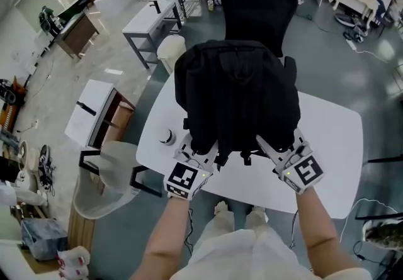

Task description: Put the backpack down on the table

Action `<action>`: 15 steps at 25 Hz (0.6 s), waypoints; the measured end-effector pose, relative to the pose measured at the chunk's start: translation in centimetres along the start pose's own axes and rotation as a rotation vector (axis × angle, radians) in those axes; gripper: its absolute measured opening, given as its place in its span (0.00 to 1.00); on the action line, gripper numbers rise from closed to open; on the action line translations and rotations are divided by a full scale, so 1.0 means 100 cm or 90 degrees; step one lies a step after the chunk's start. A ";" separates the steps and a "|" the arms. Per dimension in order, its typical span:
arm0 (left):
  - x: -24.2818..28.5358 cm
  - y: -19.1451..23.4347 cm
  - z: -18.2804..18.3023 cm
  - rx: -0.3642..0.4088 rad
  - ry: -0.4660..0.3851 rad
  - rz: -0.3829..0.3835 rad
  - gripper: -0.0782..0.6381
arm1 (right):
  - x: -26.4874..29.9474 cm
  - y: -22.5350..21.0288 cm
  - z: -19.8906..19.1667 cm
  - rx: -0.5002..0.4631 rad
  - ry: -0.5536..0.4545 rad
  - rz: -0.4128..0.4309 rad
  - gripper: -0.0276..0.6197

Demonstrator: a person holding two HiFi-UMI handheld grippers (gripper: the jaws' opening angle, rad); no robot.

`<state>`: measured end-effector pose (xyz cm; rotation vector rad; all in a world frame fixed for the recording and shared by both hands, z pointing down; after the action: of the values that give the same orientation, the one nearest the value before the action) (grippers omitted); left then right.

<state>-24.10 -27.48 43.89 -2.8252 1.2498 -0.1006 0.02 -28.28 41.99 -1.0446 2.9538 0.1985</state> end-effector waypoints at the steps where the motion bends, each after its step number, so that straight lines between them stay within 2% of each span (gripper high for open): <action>1: 0.003 0.002 -0.006 -0.003 0.004 0.000 0.20 | 0.002 -0.002 -0.007 0.002 0.005 -0.004 0.30; 15: 0.031 0.012 -0.090 -0.052 0.067 0.003 0.20 | 0.015 -0.006 -0.094 0.037 0.074 -0.061 0.31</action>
<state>-23.62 -30.82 52.93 -2.9212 1.3092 -0.2046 -0.40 -30.85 51.15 -1.2271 2.9792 0.0525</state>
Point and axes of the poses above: the fingertips, and each gripper's own axes: x forward along the fingers, y to its left, z out of its top, the point moved 10 cm from there along -x, backward along the fingers, and after that the axes turned 8 degrees about -y, right-handed, at the moved point
